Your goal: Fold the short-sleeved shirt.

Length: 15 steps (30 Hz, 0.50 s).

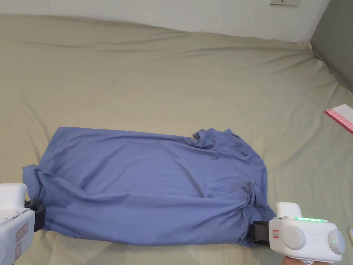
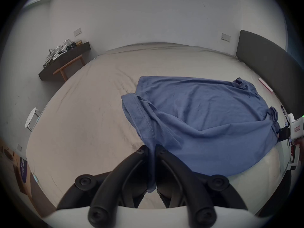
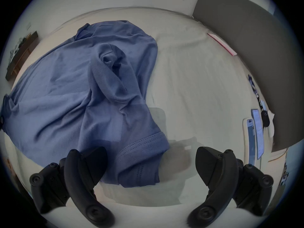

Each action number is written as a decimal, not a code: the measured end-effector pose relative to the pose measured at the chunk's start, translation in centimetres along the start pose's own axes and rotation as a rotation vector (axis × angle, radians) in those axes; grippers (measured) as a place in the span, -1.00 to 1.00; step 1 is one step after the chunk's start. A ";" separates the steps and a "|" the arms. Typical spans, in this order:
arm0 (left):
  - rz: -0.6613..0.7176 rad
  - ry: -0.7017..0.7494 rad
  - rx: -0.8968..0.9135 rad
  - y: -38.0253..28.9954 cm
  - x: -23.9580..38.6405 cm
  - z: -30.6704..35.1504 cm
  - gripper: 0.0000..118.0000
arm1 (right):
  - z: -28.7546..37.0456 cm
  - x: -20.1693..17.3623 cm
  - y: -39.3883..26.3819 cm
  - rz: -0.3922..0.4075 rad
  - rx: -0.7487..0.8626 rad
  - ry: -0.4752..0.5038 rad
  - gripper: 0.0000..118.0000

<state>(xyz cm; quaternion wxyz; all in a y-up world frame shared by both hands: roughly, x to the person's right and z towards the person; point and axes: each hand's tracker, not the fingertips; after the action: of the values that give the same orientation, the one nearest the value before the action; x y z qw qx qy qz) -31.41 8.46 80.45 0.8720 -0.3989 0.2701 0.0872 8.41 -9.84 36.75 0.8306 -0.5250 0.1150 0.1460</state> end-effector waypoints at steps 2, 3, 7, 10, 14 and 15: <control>-0.004 0.004 -0.010 0.1 -0.1 -0.2 -0.88 | 0.5 0.0 0.2 -0.001 0.004 0.007 0.66; -0.007 0.006 -0.013 0.1 0.0 -0.2 -0.88 | 1.1 -0.1 0.0 0.002 0.022 0.071 0.16; -0.025 0.016 -0.021 -0.1 -0.2 -0.6 -0.88 | 2.4 -2.1 0.1 0.145 0.054 0.051 -0.78; -0.019 0.034 -0.039 0.5 -0.3 -0.2 -0.88 | 3.3 -1.6 0.3 0.111 0.046 0.048 -0.78; -0.005 0.007 -0.026 0.6 -1.7 1.4 -0.88 | 6.7 -0.3 -0.1 0.060 0.093 0.087 -0.78; -0.012 0.003 -0.023 0.7 -2.0 1.9 -0.88 | 7.8 0.1 -0.2 0.058 0.105 0.096 -0.78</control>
<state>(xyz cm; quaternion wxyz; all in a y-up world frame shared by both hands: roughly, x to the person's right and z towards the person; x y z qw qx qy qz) -32.55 10.44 82.07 0.8674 -0.4108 0.2678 0.0846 8.91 -2.90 40.19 0.8460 -0.4834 0.1773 0.1385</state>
